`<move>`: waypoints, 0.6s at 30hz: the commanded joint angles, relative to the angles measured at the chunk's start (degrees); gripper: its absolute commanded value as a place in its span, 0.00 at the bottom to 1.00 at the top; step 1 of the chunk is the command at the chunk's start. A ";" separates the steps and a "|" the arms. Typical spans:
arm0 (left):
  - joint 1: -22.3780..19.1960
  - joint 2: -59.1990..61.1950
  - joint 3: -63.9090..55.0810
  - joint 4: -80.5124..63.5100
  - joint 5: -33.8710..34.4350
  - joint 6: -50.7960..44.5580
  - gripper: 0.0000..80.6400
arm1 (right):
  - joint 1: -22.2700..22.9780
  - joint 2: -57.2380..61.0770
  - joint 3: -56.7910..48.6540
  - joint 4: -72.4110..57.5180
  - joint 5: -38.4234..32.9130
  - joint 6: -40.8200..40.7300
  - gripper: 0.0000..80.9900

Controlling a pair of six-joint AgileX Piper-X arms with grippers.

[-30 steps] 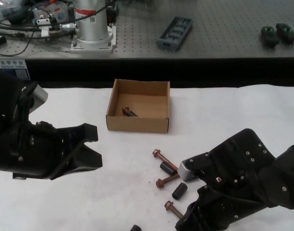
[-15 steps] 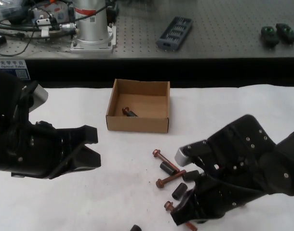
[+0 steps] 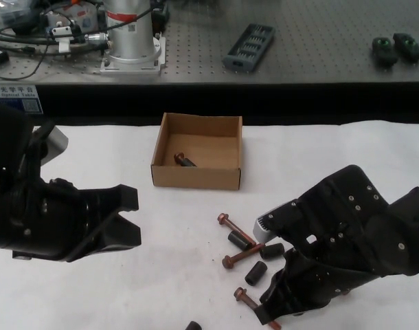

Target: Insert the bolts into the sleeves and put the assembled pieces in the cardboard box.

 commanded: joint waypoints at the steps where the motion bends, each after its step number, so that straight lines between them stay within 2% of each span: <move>1: 0.18 -0.61 -0.58 0.12 -0.15 1.32 0.08 | -0.35 0.02 -0.43 -0.20 0.02 -0.46 0.08; 5: 0.18 -0.61 -0.58 0.10 0.83 1.32 0.08 | 0.06 0.16 -0.28 2.19 -0.65 0.47 0.08; 10: 0.18 -0.61 -0.58 0.10 1.72 1.14 0.08 | 3.11 0.16 -0.28 6.95 -6.85 4.28 0.08; 14: 0.18 -0.61 -0.58 0.10 1.85 1.16 0.08 | 6.29 0.16 -0.28 4.57 -7.95 4.29 0.08; 18: 0.18 -0.61 -0.58 0.10 3.55 1.09 0.08 | 7.15 0.16 -0.28 0.95 -8.75 5.00 0.08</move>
